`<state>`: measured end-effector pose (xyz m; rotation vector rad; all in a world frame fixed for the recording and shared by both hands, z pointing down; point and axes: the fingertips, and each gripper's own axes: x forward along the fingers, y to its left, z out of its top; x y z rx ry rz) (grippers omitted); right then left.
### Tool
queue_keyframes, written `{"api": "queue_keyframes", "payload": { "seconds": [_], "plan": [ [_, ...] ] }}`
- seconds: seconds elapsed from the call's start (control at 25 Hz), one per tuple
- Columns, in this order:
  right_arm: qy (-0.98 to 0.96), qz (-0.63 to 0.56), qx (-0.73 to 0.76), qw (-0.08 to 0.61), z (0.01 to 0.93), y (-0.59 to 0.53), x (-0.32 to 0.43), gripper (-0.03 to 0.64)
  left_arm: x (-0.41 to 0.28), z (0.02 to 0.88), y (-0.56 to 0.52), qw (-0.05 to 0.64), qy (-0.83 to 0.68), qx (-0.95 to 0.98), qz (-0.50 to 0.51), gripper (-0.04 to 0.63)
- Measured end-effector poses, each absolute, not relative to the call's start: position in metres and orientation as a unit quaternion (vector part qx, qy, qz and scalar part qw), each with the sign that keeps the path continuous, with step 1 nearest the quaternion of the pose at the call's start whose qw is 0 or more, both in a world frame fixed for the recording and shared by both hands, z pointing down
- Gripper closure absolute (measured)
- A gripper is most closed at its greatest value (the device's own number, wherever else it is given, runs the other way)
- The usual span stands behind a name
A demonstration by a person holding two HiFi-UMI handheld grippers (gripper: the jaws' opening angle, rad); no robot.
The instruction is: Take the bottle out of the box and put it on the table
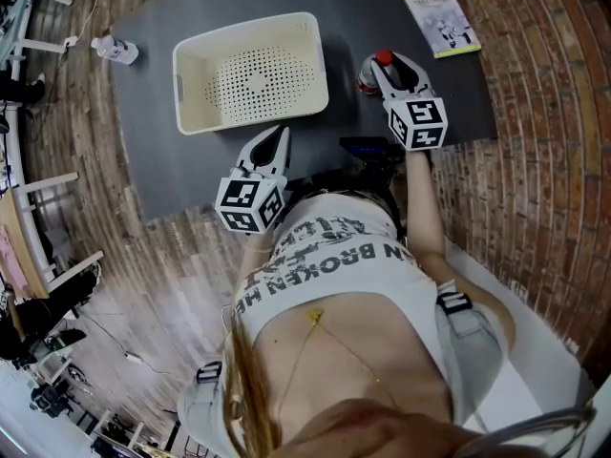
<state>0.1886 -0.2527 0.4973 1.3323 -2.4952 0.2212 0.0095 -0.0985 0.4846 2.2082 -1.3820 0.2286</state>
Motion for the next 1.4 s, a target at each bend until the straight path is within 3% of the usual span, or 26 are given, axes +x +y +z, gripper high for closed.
{"api": "queue_keyframes", "payload": {
  "seconds": [1.2,1.4],
  "plan": [
    [-0.872,0.075,0.459,0.15,0.504,-0.2457,0.1877,0.476,0.0008,0.486,-0.0929,0.259,-0.522,0.809,0.073,0.591],
    [-0.871,0.08,0.459,0.157,0.5077,-0.2443,0.187,0.449,-0.0005,0.4858,-0.0937,0.259,-0.521,0.81,0.072,0.591]
  ]
}}
